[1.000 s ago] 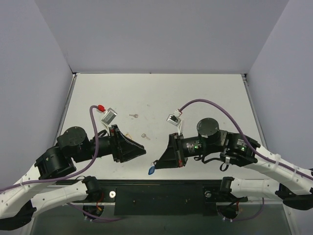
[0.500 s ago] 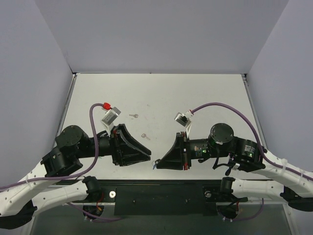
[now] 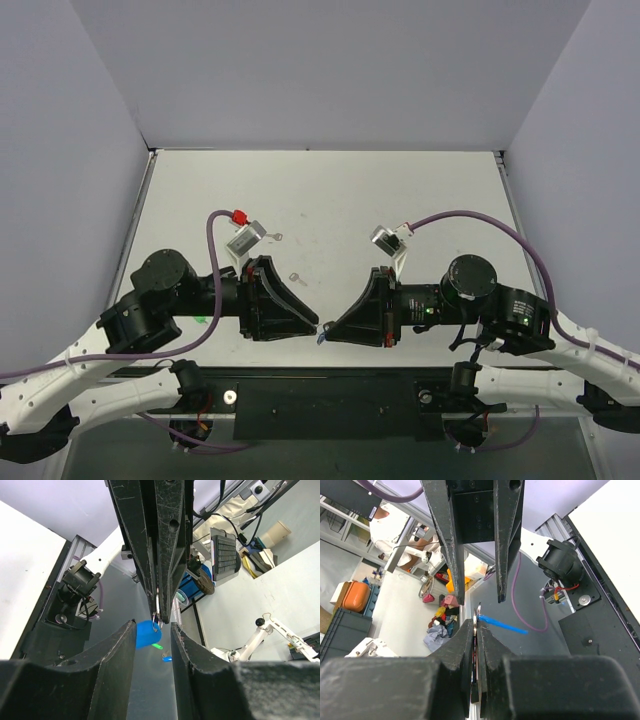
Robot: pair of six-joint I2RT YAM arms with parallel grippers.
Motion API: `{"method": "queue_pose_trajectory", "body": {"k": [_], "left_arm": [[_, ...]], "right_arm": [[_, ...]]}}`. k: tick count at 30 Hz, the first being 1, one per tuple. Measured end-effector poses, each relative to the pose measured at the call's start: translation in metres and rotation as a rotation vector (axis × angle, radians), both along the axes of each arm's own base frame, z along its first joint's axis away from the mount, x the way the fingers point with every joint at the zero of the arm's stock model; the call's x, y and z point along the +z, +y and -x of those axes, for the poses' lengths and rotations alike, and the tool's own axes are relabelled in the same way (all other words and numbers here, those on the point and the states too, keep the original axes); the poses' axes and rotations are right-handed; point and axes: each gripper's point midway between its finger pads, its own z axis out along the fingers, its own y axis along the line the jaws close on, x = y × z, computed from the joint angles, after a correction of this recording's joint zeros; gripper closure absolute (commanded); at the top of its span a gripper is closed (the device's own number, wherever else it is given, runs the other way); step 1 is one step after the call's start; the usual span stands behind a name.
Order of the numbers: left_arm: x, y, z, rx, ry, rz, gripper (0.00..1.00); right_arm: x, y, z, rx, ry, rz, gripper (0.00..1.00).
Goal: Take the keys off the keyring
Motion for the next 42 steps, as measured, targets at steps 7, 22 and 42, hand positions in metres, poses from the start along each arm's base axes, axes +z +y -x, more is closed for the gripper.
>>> {"method": "queue_pose_trajectory", "body": {"k": [7,22,42], "left_arm": [[0.002,-0.004,0.000,-0.015,0.002,0.011,0.62],[0.005,-0.006,-0.001,-0.013,0.029,0.024,1.00],[0.005,-0.014,-0.043,0.282,0.133,0.122,1.00]], "right_arm": [[0.001,0.001,0.000,-0.008,-0.004,-0.003,1.00],[0.003,0.002,-0.005,-0.055,-0.025,-0.013,1.00],[-0.003,-0.002,-0.050,-0.311,-0.075,-0.061,1.00]]}}
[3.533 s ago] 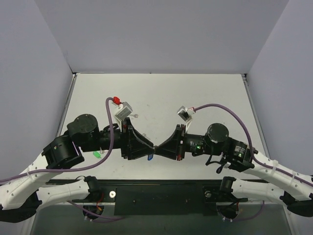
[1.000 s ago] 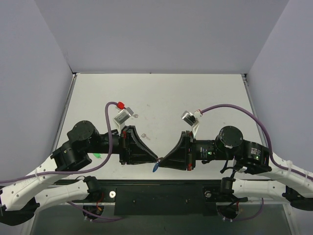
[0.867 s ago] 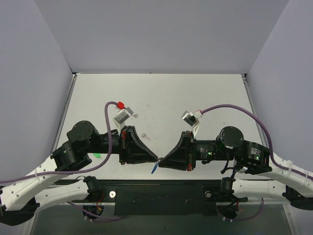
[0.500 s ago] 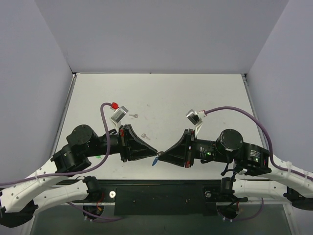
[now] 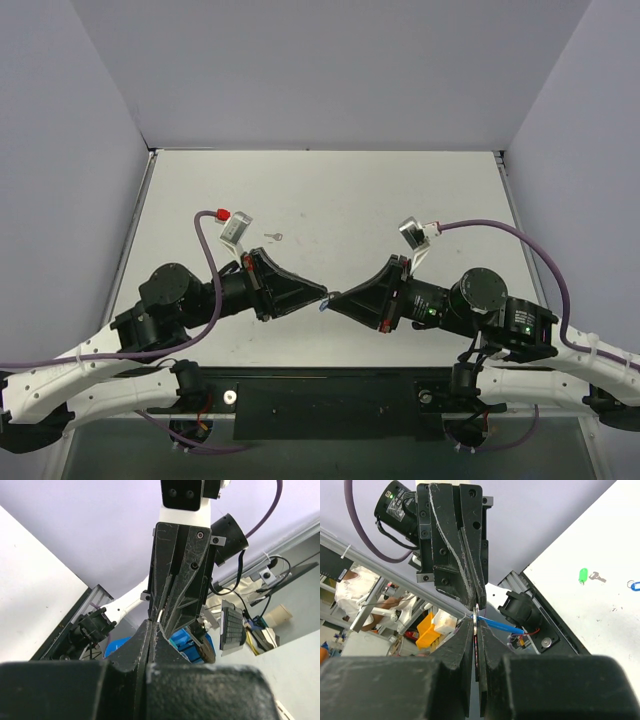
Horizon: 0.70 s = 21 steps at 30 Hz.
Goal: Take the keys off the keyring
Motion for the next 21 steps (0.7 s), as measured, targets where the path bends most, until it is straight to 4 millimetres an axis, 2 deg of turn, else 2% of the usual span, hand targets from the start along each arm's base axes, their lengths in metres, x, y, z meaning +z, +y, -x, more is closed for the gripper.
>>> {"method": "queue_pose_trajectory", "body": {"k": [4,6,7,8,9,10,16,19,21], "left_arm": [[0.000,-0.003,-0.005,0.036,0.008,-0.002,1.00],[0.001,-0.004,-0.006,0.048,0.008,-0.012,0.89],[0.002,-0.005,-0.006,0.054,0.006,-0.020,0.73],[0.002,-0.006,-0.007,0.060,0.002,-0.030,0.66],[0.003,-0.006,-0.007,0.067,-0.001,-0.040,0.27],[0.003,-0.007,-0.007,0.068,-0.008,-0.055,0.24],[-0.012,0.002,-0.014,0.125,-0.026,-0.195,0.22],[-0.006,0.013,-0.023,0.182,-0.049,-0.293,0.23],[-0.001,0.019,-0.030,0.222,-0.060,-0.361,0.23]], "right_arm": [[0.002,-0.001,-0.004,-0.022,-0.006,-0.005,1.00],[0.002,-0.003,-0.005,-0.030,-0.010,-0.008,1.00],[0.003,-0.004,-0.005,-0.034,-0.011,-0.011,1.00],[0.004,-0.006,-0.006,-0.038,-0.014,-0.014,1.00],[0.006,-0.007,-0.006,-0.041,-0.017,-0.020,1.00],[0.006,-0.009,-0.006,-0.045,-0.021,-0.022,1.00],[0.003,-0.017,-0.013,-0.096,-0.038,-0.008,1.00],[-0.012,-0.023,-0.023,-0.156,-0.025,0.054,1.00],[-0.030,-0.029,-0.031,-0.208,-0.006,0.122,1.00]]}}
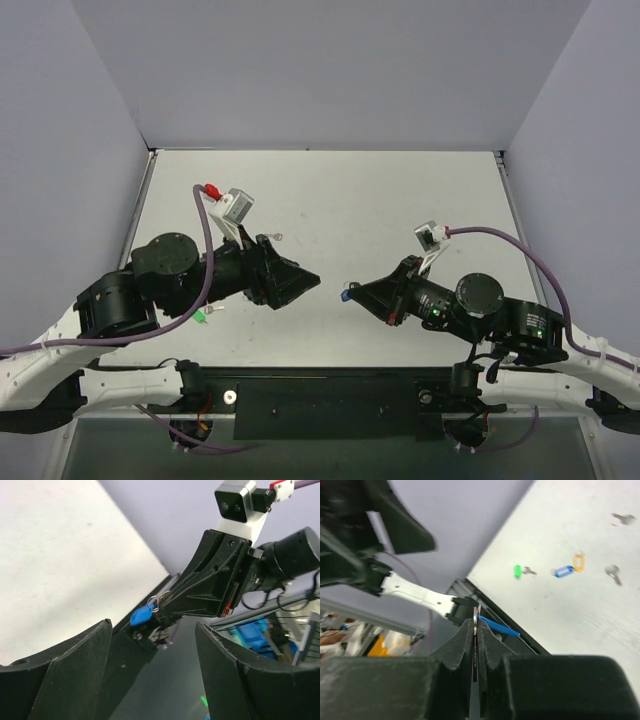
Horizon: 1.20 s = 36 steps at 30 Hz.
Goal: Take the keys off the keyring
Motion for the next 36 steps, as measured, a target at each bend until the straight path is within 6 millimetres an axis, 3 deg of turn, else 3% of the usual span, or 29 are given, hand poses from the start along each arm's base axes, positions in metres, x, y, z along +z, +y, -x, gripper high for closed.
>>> {"method": "queue_pose_trajectory", "body": {"k": [5,10,14,18,21,25,31,36], "left_arm": [[-0.007,0.008,-0.015,0.069,-0.008,-0.196,0.23],[-0.046,0.007,-0.029,0.095,0.027,-0.416,0.23],[-0.075,0.013,-0.036,0.116,0.072,-0.540,0.23],[-0.080,0.025,-0.042,0.154,0.098,-0.561,0.24],[-0.080,0.035,-0.044,0.180,0.107,-0.548,0.25],[-0.081,0.047,-0.046,0.204,0.123,-0.531,0.25],[-0.077,0.049,-0.043,0.198,0.133,-0.505,0.26],[-0.067,0.038,-0.031,0.097,0.111,-0.451,0.28]], "right_arm": [[-0.047,-0.014,-0.018,-0.132,0.096,0.185,1.00],[-0.082,-0.026,-0.034,-0.242,0.220,0.321,1.00],[-0.102,-0.044,-0.034,-0.324,0.307,0.378,1.00],[-0.105,-0.071,-0.029,-0.399,0.368,0.388,1.00],[-0.093,-0.086,-0.027,-0.442,0.398,0.413,1.00],[-0.073,-0.082,-0.031,-0.460,0.404,0.392,1.00],[-0.081,-0.080,-0.033,-0.439,0.397,0.382,1.00],[-0.070,-0.064,-0.018,-0.279,0.338,0.234,1.00]]}}
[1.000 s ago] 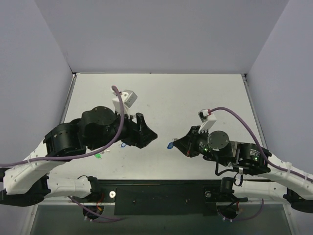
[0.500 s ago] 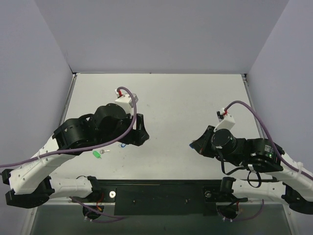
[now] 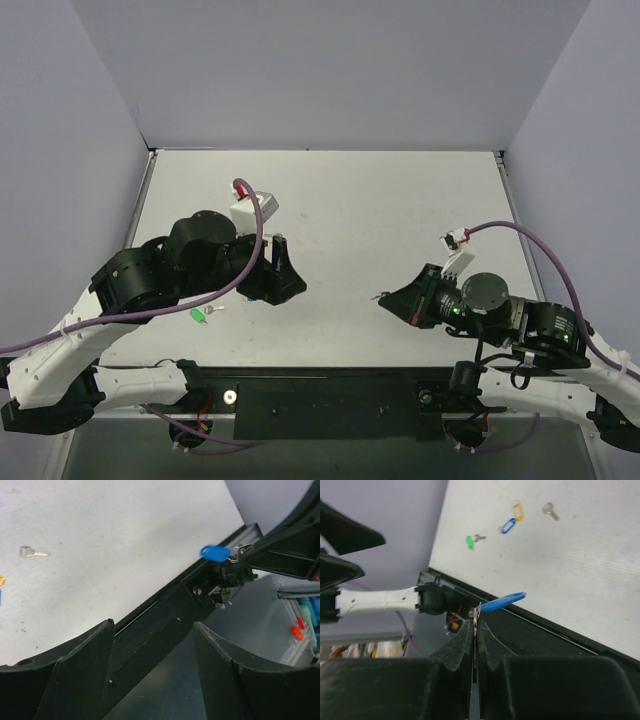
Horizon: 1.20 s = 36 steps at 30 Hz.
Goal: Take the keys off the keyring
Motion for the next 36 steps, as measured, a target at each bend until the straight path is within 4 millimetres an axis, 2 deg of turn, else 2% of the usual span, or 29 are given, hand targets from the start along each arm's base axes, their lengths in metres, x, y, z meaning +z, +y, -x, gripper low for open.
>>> {"method": "queue_pose_trajectory", "body": {"k": [2,6,10,14,21,25,30,36], "left_arm": [[0.008,-0.006,0.009,-0.078,-0.014,0.041,0.31],[0.030,-0.014,0.029,-0.223,-0.060,0.128,0.31],[0.053,-0.018,0.050,-0.354,-0.100,0.227,0.33],[0.071,-0.017,0.067,-0.442,-0.135,0.313,0.37],[0.065,-0.016,0.087,-0.533,-0.127,0.385,0.41],[0.063,-0.016,0.095,-0.570,-0.114,0.421,0.46],[0.070,-0.018,0.100,-0.597,-0.122,0.467,0.54],[0.067,-0.027,0.104,-0.637,-0.096,0.493,0.57]], "right_arm": [[0.009,0.006,0.010,0.080,-0.031,-0.066,1.00],[0.038,0.036,0.025,0.264,-0.081,-0.176,1.00],[0.049,0.068,0.038,0.430,-0.091,-0.224,1.00],[0.058,0.091,0.051,0.555,-0.094,-0.281,1.00],[0.095,0.099,0.082,0.724,-0.185,-0.422,1.00],[0.099,0.102,0.093,0.785,-0.201,-0.435,1.00],[0.097,0.107,0.094,0.804,-0.196,-0.427,1.00],[0.095,0.109,0.095,0.813,-0.193,-0.421,1.00]]}}
